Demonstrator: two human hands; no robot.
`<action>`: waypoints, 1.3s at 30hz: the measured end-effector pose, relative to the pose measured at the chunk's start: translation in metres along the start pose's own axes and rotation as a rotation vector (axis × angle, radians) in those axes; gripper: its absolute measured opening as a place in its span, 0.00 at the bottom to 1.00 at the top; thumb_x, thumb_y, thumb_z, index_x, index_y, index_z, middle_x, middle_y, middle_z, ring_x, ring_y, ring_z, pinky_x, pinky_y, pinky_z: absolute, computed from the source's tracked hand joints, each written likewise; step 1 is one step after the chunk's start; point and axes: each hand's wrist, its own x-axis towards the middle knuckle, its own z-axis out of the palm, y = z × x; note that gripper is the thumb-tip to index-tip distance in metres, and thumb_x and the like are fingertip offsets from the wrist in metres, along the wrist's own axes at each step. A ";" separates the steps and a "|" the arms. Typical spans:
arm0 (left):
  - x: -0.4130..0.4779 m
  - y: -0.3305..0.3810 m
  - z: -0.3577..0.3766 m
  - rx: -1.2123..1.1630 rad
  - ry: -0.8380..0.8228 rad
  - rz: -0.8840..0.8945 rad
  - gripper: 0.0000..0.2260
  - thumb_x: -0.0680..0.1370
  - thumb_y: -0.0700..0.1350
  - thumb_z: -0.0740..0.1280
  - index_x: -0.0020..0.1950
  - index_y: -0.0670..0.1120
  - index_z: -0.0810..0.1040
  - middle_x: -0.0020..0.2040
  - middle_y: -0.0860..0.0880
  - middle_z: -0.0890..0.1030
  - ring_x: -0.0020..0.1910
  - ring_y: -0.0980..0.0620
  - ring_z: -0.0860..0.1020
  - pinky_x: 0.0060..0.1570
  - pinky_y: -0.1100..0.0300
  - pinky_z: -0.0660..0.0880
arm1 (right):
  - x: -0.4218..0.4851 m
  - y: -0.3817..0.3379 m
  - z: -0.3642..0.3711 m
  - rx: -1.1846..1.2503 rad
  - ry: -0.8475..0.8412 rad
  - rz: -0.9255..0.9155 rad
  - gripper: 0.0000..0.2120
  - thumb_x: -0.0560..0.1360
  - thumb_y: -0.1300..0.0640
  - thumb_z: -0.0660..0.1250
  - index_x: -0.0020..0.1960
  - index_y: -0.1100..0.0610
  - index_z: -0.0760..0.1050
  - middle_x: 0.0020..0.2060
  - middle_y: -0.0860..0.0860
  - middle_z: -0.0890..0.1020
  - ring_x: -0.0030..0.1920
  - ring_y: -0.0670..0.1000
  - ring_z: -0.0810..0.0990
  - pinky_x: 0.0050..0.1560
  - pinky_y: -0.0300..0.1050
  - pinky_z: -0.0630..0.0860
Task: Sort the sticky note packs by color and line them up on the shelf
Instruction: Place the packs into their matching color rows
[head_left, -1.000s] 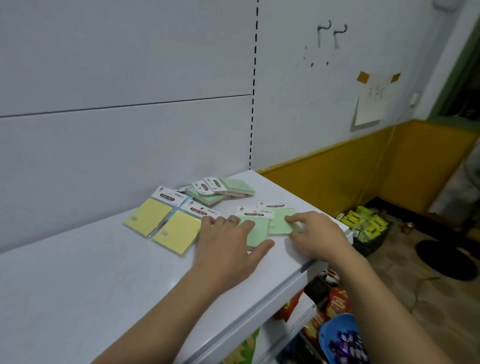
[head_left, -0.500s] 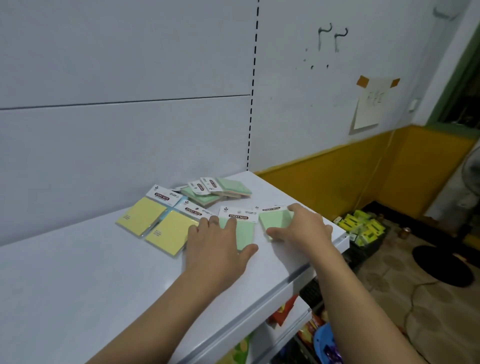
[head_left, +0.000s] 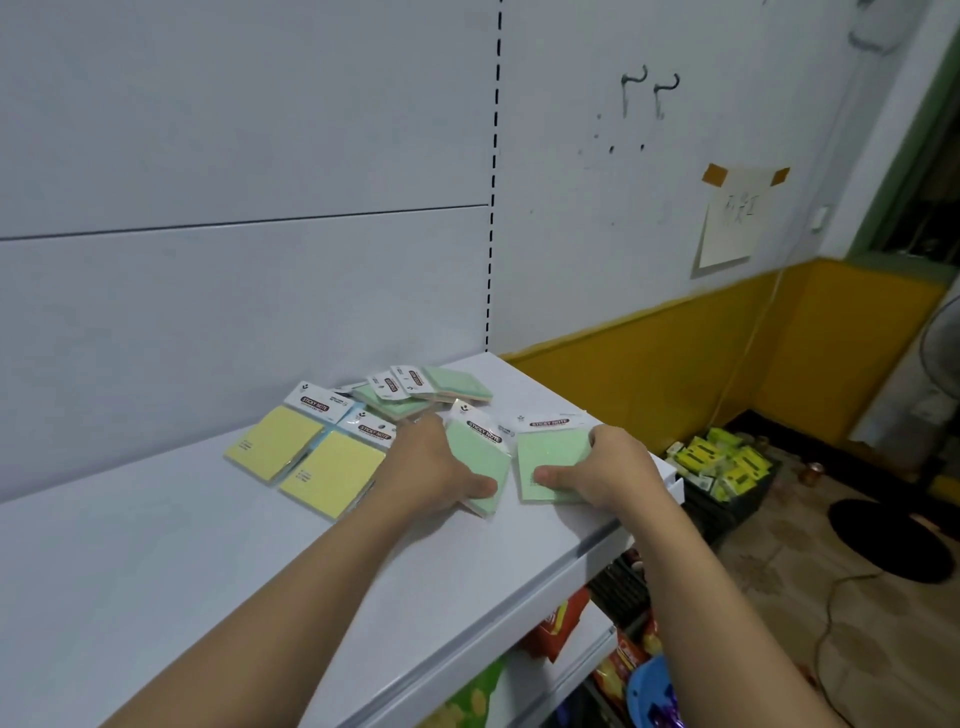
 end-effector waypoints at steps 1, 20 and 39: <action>0.001 0.001 -0.001 -0.071 0.007 0.013 0.19 0.63 0.48 0.79 0.48 0.49 0.75 0.53 0.48 0.79 0.46 0.56 0.78 0.38 0.68 0.73 | 0.000 0.002 -0.001 0.017 0.017 -0.004 0.24 0.62 0.42 0.78 0.40 0.51 0.66 0.35 0.42 0.72 0.36 0.43 0.71 0.31 0.42 0.69; -0.002 -0.005 -0.089 -0.447 0.234 0.159 0.09 0.69 0.38 0.72 0.46 0.43 0.75 0.40 0.44 0.82 0.35 0.47 0.81 0.37 0.52 0.78 | -0.006 -0.044 -0.031 0.506 0.188 -0.308 0.08 0.69 0.60 0.75 0.41 0.49 0.80 0.38 0.46 0.84 0.42 0.51 0.83 0.36 0.46 0.77; -0.077 -0.101 -0.214 -0.403 0.586 0.081 0.07 0.69 0.40 0.73 0.39 0.50 0.77 0.34 0.51 0.81 0.30 0.51 0.79 0.30 0.58 0.73 | -0.017 -0.180 0.025 0.377 0.049 -0.629 0.07 0.69 0.53 0.75 0.45 0.48 0.79 0.35 0.43 0.81 0.38 0.45 0.79 0.34 0.40 0.70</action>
